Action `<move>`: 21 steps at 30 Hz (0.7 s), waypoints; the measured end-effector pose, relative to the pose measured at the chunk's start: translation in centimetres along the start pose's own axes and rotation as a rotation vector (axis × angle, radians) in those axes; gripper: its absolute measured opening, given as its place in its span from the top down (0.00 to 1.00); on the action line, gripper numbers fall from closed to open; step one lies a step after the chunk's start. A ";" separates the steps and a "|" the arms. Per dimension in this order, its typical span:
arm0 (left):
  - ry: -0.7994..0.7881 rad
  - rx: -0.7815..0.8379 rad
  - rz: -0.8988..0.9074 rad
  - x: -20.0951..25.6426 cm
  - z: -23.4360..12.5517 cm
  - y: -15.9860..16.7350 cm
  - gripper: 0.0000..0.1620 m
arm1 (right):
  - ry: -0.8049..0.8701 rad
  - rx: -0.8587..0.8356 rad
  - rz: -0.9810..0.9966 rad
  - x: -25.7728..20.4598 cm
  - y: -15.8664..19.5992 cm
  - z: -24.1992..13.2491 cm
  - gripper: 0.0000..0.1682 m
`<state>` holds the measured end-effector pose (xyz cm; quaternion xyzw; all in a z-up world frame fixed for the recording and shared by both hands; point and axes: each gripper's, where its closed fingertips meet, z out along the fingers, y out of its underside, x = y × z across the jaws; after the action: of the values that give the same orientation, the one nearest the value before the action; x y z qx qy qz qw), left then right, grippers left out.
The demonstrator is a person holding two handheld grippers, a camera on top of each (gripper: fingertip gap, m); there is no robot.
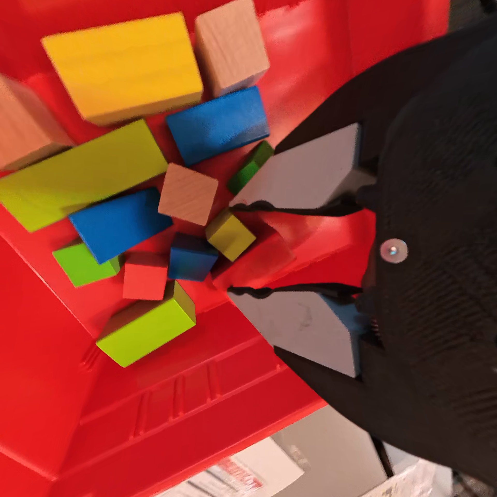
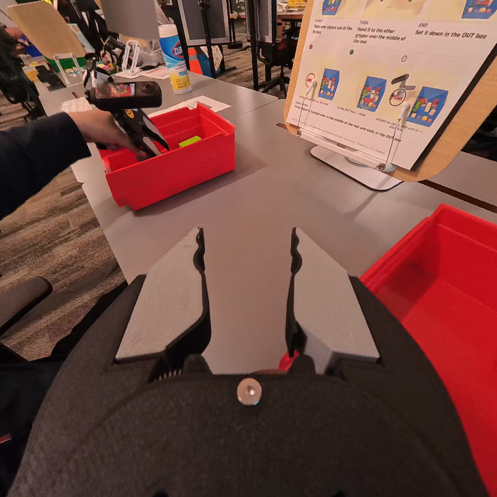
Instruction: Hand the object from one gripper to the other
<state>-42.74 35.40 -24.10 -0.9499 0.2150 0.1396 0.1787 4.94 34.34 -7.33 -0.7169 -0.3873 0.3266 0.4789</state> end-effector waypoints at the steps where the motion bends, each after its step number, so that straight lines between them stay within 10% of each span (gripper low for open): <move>1: 0.020 0.009 0.054 0.3 -0.3 -0.1 0.71 | -0.005 -0.006 0.000 -0.1 0.1 0.0 0.62; 21: 0.079 -0.070 0.380 1.3 1.0 0.5 0.79 | -0.088 0.004 -0.054 -2.5 -0.2 -0.6 0.63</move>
<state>-42.03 34.95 -25.55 -0.9027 0.3922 0.1406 0.1074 4.19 31.97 -6.68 -0.6900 -0.4267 0.3457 0.4715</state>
